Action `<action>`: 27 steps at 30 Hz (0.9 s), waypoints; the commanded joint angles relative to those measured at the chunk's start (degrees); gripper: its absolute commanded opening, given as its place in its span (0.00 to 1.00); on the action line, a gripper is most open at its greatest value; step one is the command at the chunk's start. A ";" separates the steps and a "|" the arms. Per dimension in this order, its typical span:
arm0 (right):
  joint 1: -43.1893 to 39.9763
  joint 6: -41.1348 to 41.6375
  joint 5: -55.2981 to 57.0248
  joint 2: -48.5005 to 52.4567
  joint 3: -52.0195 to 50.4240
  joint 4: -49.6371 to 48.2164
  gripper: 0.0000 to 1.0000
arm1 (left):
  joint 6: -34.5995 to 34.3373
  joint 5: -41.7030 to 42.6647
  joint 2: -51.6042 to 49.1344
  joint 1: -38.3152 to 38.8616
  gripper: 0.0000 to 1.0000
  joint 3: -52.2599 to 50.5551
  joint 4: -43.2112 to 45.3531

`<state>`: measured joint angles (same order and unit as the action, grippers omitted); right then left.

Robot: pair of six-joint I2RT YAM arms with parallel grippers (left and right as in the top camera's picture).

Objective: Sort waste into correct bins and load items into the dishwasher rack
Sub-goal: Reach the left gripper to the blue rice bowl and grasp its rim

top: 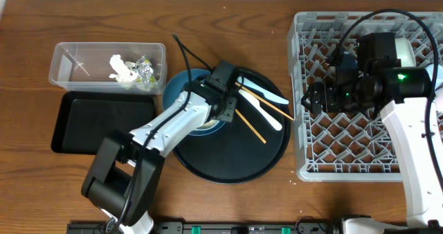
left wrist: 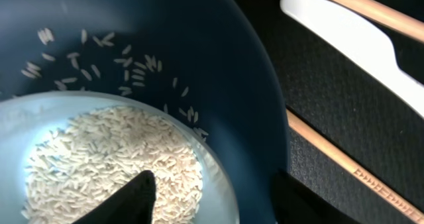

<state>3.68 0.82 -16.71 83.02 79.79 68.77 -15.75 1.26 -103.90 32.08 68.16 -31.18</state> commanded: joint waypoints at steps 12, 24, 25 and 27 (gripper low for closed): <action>0.90 -0.70 0.22 -0.52 0.11 0.72 0.85 | -0.02 -0.44 -3.54 0.52 0.45 0.31 -1.79; 0.87 -0.70 0.87 -0.52 0.11 0.87 0.84 | 0.02 -0.46 -1.66 0.52 0.11 0.33 -1.92; 0.87 -0.70 0.87 -0.52 0.11 0.85 0.85 | 0.02 -0.46 -1.22 0.52 0.10 0.33 -1.95; 0.87 -0.70 0.87 -0.52 0.11 0.85 0.85 | 0.00 -0.46 -0.15 0.52 0.06 0.33 -1.99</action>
<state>3.68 0.82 -16.08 83.02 79.79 69.47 -15.68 0.82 -106.02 32.53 68.16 -33.04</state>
